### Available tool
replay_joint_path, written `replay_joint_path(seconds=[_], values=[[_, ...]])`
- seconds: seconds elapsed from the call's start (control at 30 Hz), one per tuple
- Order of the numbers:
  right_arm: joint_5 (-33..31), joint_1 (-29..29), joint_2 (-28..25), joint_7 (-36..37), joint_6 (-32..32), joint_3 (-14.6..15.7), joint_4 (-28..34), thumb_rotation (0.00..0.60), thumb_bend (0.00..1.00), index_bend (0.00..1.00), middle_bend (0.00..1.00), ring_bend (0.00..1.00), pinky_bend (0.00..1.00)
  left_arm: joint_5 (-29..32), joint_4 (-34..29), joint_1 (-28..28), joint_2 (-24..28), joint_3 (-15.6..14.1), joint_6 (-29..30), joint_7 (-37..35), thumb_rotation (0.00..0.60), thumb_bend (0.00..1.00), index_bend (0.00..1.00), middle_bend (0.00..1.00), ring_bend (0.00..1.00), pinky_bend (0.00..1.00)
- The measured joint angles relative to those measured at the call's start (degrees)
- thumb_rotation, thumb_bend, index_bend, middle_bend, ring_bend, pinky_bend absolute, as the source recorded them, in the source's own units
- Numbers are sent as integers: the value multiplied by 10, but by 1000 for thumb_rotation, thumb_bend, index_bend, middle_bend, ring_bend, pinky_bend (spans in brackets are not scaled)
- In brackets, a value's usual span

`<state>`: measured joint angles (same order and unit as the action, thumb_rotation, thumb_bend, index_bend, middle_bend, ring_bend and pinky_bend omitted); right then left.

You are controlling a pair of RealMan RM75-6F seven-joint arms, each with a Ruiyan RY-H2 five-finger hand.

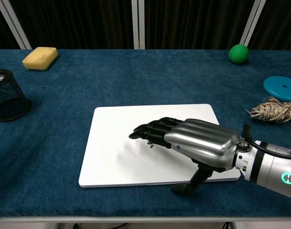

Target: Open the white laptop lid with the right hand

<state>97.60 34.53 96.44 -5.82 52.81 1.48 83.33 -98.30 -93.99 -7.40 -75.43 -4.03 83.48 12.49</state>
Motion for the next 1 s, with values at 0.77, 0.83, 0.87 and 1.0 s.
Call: replay_joint_path(seconds=[0.77,0.83,0.87,1.0], values=[[-57,30,29,-44,-18,-18,-15,600,182,0,0,0,0,7,24,1,-3,-1,4,-27,600,155,237,125,32,82],[-60,30,29,-51,-16,-20,-15,600,187,0,0,0,0,8,25,2,-2,-1,6,-29,600,155,237,125,32,82],[-62,31,29,-55,-15,-21,-14,600,188,0,0,0,0,8,26,2,-2,-1,7,-30,600,155,237,125,32,82],[-69,33,25,-72,-15,-25,-5,600,190,0,0,0,0,10,30,4,-2,-2,7,-35,600,155,237,125,33,82]])
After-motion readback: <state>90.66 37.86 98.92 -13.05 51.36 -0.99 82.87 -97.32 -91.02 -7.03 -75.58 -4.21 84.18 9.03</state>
